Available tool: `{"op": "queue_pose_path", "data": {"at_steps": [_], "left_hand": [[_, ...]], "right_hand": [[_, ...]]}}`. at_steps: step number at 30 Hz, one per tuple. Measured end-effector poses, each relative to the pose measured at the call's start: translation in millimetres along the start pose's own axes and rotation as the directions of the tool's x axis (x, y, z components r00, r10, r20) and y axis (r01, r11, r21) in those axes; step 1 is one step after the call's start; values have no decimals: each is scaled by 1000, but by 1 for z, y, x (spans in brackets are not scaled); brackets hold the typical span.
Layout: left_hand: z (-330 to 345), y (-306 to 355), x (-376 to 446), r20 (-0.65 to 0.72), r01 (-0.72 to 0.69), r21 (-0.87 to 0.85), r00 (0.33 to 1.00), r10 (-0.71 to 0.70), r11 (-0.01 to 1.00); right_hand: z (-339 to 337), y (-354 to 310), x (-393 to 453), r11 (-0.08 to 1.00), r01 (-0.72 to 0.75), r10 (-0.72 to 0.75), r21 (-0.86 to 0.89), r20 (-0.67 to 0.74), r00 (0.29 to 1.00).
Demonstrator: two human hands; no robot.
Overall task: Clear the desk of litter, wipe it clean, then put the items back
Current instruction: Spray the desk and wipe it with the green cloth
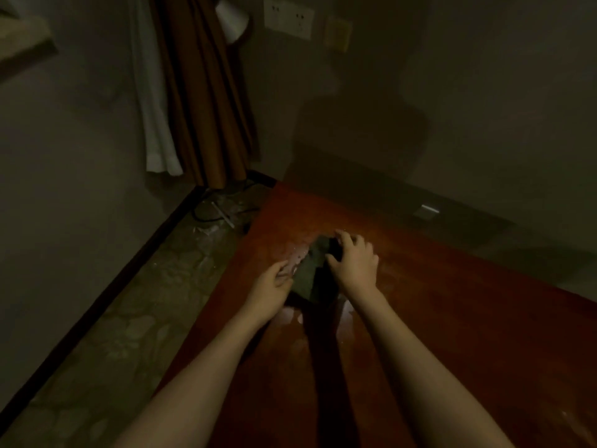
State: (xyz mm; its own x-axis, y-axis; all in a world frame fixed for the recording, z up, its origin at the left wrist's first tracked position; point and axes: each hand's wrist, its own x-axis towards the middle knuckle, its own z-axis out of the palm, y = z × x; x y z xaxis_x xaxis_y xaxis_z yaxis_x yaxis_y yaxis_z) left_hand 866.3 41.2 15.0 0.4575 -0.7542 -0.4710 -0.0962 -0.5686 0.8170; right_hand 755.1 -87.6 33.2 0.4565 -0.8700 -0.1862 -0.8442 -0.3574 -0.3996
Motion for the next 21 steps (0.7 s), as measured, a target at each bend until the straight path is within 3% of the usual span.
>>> {"op": "queue_pose_path", "data": {"at_steps": [2, 6, 10, 17, 21], "left_hand": [[-4, -15, 9, -56, 22, 80, 998, -18, 997], [-20, -47, 18, -184, 72, 300, 983, -17, 951], [-39, -66, 43, -299, 141, 423, 954, -9, 895], [-26, -66, 99, -393, 322, 427, 908, -147, 845], [-12, -68, 111, -513, 402, 530, 853, -95, 746]], "right_hand": [[15, -2, 8, 995, -62, 61, -75, -20, 998], [67, -11, 19, 995, -100, 100, -16, 9, 995], [104, -7, 36, 950, -212, 250, -228, 153, 956], [100, 12, 80, 935, -57, 99, -349, 104, 990], [101, 17, 91, 919, -7, 60, -393, 122, 991]]}}
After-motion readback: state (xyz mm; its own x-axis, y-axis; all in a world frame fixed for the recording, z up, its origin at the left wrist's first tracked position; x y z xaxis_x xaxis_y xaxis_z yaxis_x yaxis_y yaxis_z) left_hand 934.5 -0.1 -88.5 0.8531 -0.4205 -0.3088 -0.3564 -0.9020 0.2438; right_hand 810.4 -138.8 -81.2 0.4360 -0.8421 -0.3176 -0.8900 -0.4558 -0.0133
